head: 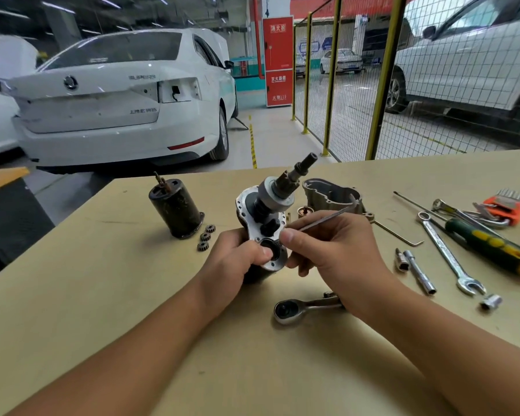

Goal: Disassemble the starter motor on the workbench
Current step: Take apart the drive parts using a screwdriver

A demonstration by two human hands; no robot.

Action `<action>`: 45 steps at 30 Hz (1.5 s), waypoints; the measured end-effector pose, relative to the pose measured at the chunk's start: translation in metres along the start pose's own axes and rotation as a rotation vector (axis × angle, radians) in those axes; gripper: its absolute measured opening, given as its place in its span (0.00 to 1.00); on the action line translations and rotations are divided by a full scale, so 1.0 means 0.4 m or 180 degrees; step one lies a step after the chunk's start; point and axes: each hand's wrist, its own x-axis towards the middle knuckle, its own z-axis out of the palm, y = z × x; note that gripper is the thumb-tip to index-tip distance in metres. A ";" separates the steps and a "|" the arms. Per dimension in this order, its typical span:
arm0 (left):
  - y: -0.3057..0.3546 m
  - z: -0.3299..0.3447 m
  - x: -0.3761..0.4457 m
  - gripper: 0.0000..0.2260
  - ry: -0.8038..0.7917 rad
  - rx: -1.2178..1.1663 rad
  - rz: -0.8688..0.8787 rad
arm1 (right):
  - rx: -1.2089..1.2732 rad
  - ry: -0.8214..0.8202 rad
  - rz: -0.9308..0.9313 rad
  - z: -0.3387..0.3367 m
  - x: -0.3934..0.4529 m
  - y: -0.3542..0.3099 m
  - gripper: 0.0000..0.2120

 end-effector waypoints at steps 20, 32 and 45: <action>-0.016 -0.006 0.010 0.16 0.0043 -0.0105 0.0006 | 0.0556 0.0284 0.0324 0.019 -0.010 0.023 0.06; -0.028 -0.015 0.016 0.12 0.0053 -0.0164 0.0061 | 0.0557 0.0200 0.0308 0.013 -0.009 0.024 0.07; -0.025 -0.012 0.019 0.14 -0.0057 -0.0085 0.0109 | -0.0257 -0.0001 -0.0063 -0.006 0.001 0.022 0.05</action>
